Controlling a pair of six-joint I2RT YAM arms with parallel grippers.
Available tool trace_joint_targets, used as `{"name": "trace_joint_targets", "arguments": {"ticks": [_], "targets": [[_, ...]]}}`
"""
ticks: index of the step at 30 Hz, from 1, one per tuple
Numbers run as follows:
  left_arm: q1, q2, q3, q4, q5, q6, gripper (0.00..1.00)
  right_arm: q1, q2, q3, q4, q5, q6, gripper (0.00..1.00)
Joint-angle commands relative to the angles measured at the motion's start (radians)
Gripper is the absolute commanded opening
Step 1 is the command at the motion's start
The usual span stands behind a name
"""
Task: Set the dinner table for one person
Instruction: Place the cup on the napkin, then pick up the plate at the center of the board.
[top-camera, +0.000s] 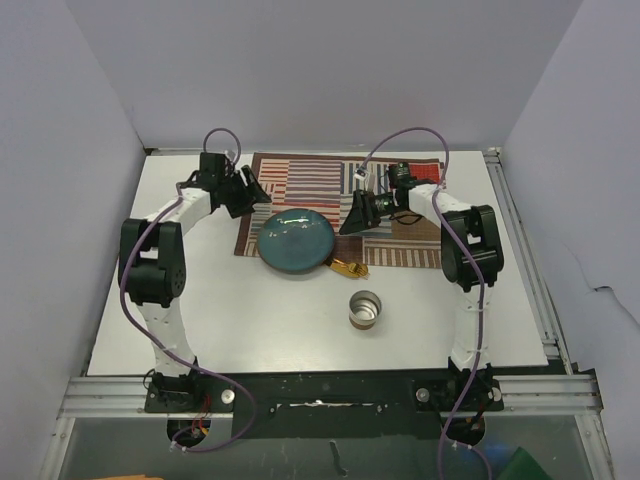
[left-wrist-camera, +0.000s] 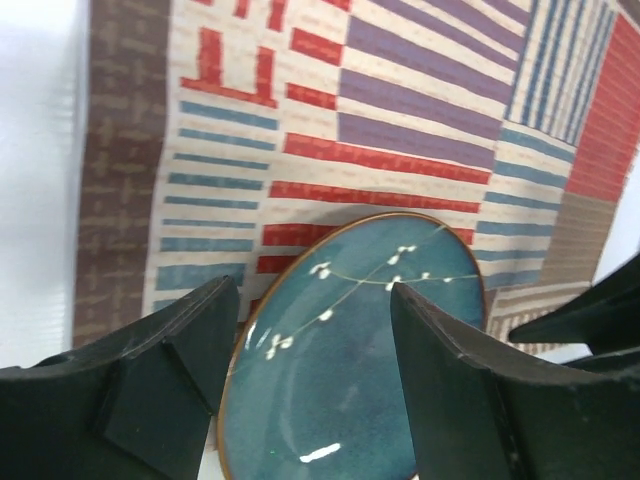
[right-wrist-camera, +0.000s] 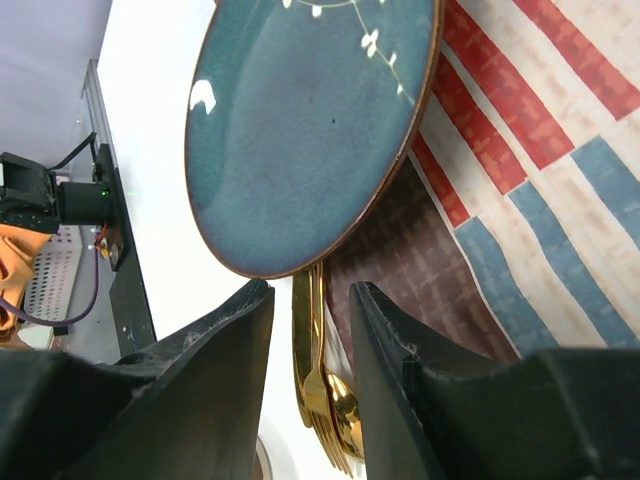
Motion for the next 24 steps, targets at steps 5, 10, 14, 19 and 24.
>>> {"name": "trace_joint_targets", "arguments": {"ticks": [5,10,14,19,24], "targets": [[0.014,-0.079,-0.077,-0.004,-0.114,0.055,0.62,0.019,-0.003,0.032,0.092,-0.096,0.05,0.37],[0.023,-0.11,-0.118,0.016,-0.11,0.048,0.62,0.024,0.035,0.076,0.094,-0.11,0.067,0.38],[0.023,-0.131,-0.153,0.038,-0.096,0.046,0.62,0.033,0.068,0.101,0.094,-0.11,0.07,0.38],[0.023,-0.173,-0.194,0.05,-0.101,0.049,0.62,0.049,0.101,0.104,0.117,-0.11,0.084,0.38],[0.023,-0.206,-0.207,0.047,-0.099,0.053,0.63,0.069,0.118,0.096,0.135,-0.108,0.092,0.38]]}}
